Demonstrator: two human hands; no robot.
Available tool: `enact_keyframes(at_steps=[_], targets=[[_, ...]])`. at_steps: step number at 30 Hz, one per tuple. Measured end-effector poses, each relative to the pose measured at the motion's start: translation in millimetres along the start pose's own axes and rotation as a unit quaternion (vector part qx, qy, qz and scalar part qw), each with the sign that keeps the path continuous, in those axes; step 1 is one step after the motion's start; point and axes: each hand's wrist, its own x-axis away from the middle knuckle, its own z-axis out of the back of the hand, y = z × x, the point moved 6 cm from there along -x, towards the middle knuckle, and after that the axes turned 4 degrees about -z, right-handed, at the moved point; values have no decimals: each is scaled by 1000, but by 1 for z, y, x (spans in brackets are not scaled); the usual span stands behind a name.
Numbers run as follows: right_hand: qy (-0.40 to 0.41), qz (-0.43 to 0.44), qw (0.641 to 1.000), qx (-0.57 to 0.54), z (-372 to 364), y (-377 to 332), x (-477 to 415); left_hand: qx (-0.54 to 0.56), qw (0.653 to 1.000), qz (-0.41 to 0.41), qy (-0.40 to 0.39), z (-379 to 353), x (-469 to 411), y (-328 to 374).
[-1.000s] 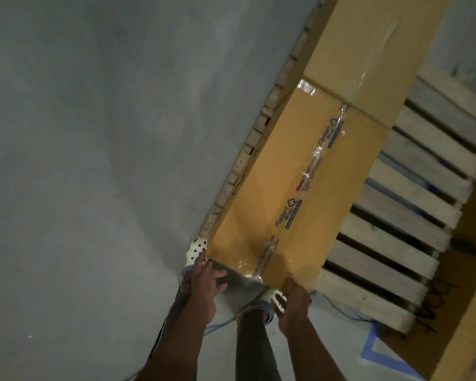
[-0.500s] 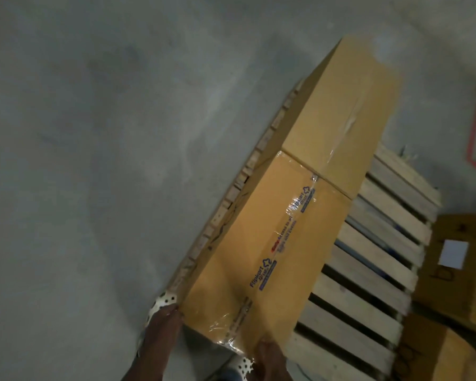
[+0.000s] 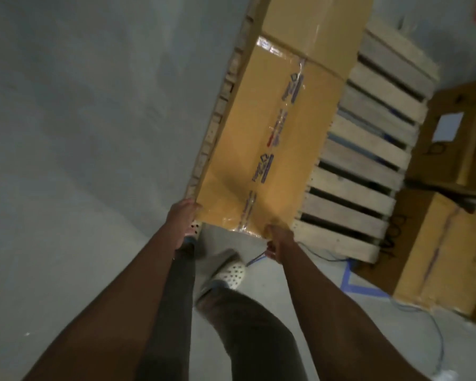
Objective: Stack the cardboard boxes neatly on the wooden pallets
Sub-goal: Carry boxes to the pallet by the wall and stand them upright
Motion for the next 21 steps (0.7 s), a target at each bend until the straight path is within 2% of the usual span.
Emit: enact_keyframes(at_steps=[3,5,8,9,11,12,14,16,17,19,21], targets=[[5,28,999,-33,-3,16,-16,-15,999,-39,-3,-5,9,-6],[26,59,998,-27,0,33,-55,-71,994,-81,-22,-12,15,-12],[69,99,992,-48,0,33,-36,-157,977,-141,-28,-17,9,-25],[92,127,987,-23,-2,31,-19,-200,965,-168,-22,-18,5,-30],[199,155,966,64,5,33,8,-318,914,-252,-2,-23,-5,-41],[269,195,936,119,6,31,18,-365,880,-302,16,-26,-12,-48],[366,351,834,218,-13,23,37,-413,824,-380,78,-29,-25,-59],[380,497,729,278,-59,17,40,-394,776,-473,138,-26,-43,-70],[373,539,696,293,-81,14,43,-372,748,-530,147,-25,-48,-72],[389,599,632,301,-127,6,50,-311,698,-637,104,-19,-63,-80],[403,634,597,282,-162,0,59,-253,672,-694,56,-6,-80,-84]])
